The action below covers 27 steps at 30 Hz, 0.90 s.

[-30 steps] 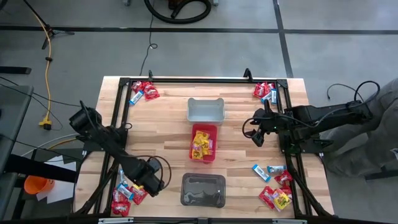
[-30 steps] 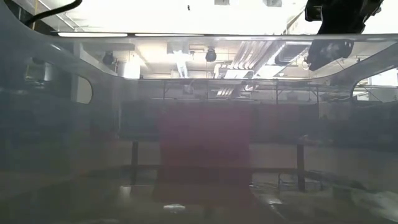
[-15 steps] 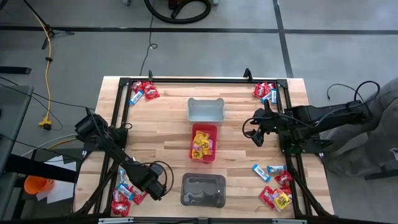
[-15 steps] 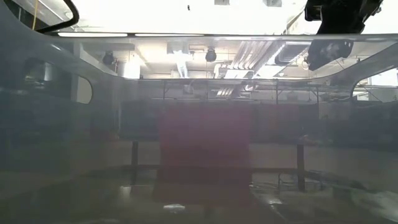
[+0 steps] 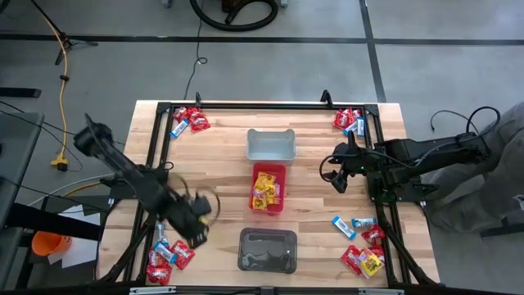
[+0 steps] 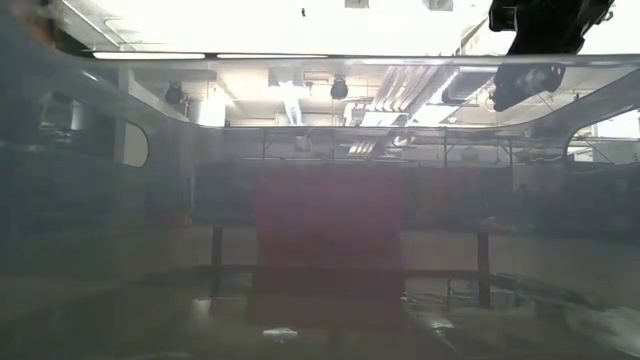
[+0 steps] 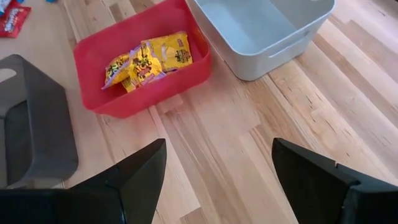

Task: Sort candy
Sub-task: Put the yellow candy into the red bin

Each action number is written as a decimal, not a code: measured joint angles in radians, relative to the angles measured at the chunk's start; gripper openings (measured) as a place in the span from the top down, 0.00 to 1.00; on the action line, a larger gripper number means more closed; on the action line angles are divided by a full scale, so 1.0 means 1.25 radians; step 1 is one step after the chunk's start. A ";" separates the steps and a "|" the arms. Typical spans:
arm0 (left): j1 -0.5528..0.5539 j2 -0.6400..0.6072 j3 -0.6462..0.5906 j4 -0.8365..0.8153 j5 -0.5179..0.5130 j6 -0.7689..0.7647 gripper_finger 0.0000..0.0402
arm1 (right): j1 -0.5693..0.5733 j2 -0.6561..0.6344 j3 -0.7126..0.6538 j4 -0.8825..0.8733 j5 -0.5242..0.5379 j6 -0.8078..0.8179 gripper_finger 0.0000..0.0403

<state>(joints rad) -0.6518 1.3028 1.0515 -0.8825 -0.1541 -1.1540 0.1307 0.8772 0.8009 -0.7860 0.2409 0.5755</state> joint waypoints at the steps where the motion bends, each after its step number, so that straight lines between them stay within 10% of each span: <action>1: 0.022 -0.035 0.000 0.004 -0.042 0.034 1.00 | 0.000 0.000 0.000 0.004 0.000 0.000 0.29; 7: 0.237 -0.123 0.001 0.120 -0.173 0.333 1.00 | 0.000 0.000 0.000 0.059 0.033 0.000 0.29; 15: 0.458 0.035 0.001 0.593 0.113 0.798 1.00 | 0.000 0.000 0.000 0.149 0.107 0.000 0.29; 21: 0.527 0.172 -0.006 0.758 0.364 0.761 1.00 | 0.000 0.000 0.000 0.190 0.121 0.008 0.29; 27: 0.518 0.236 -0.146 1.077 0.379 0.617 1.00 | 0.000 0.000 0.000 0.192 0.120 0.007 0.29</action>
<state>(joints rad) -0.0045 1.5980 0.8696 0.4635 0.3193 -0.3832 0.1307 0.8776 0.8009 -0.5463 0.3912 0.5846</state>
